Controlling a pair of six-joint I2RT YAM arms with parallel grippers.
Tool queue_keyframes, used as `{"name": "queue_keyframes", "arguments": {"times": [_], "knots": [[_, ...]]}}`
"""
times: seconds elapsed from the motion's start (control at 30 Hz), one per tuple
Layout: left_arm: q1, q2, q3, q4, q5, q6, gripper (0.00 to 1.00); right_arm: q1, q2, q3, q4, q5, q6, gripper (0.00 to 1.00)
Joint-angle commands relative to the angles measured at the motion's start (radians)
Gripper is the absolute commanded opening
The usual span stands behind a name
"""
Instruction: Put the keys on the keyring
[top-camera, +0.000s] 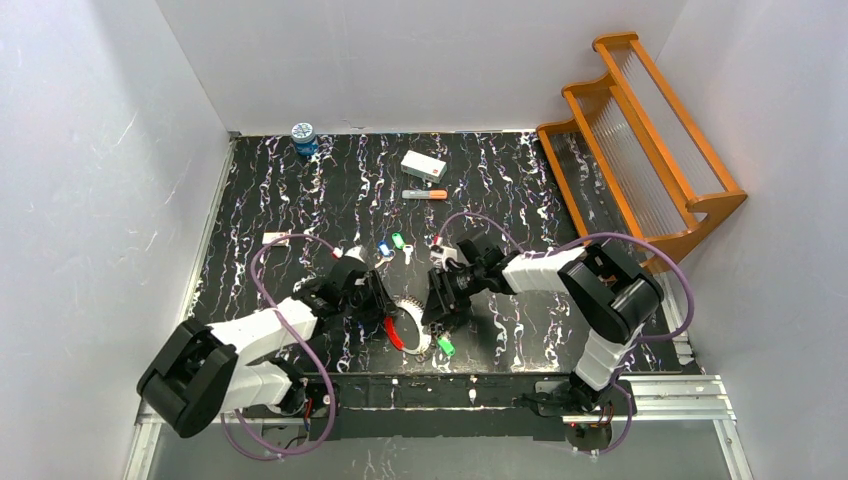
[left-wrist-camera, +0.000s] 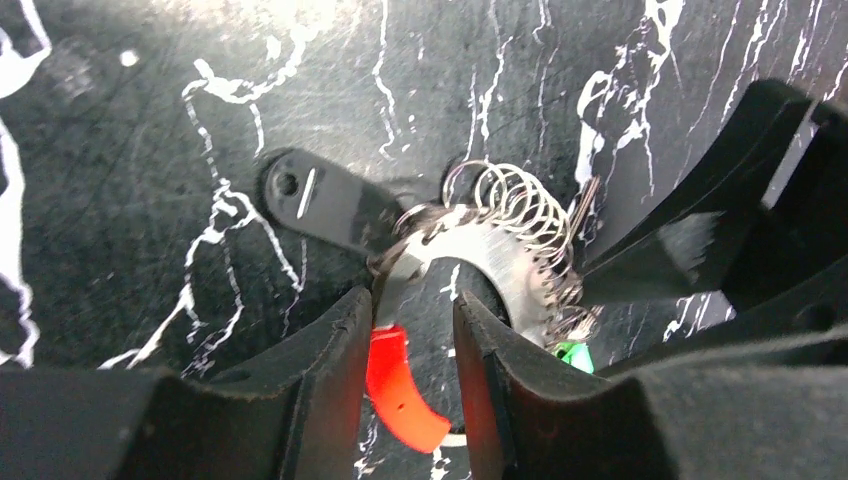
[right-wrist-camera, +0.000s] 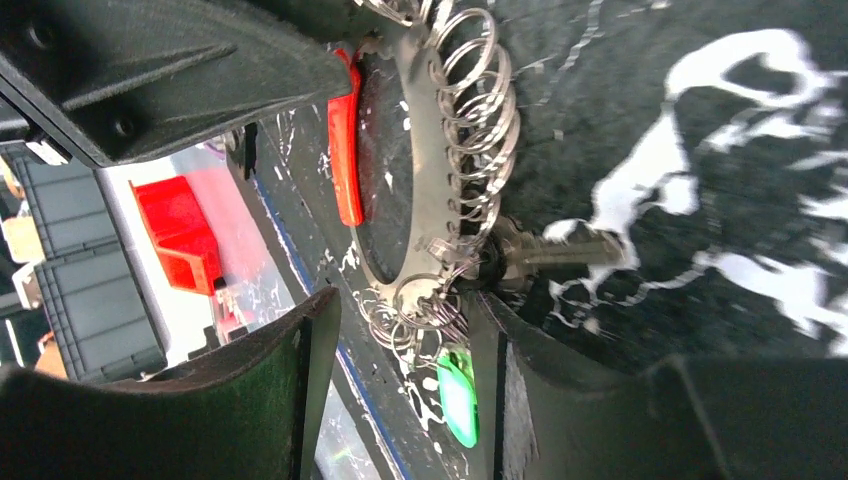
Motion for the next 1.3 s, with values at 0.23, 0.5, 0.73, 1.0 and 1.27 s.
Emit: {"name": "queue_keyframes", "arguments": {"times": [0.23, 0.5, 0.73, 1.0, 1.27], "knots": [[-0.005, 0.051, 0.174, -0.13, -0.146, 0.107, 0.34, 0.059, -0.045, 0.048, -0.046, 0.125, -0.026, 0.6], [-0.005, -0.014, 0.111, -0.16, -0.149, 0.093, 0.34, 0.059, -0.049, 0.072, -0.128, 0.202, -0.082, 0.62], [-0.005, -0.048, 0.046, -0.156, -0.105, 0.063, 0.34, 0.058, 0.026, 0.138, -0.116, 0.184, -0.084, 0.59], [-0.005, -0.048, -0.024, -0.054, -0.005, -0.001, 0.24, 0.059, 0.174, 0.293, -0.109, 0.122, -0.094, 0.5], [-0.014, -0.081, -0.055, -0.013, 0.016, -0.029, 0.16, 0.058, 0.31, 0.562, -0.171, 0.105, -0.135, 0.47]]}}
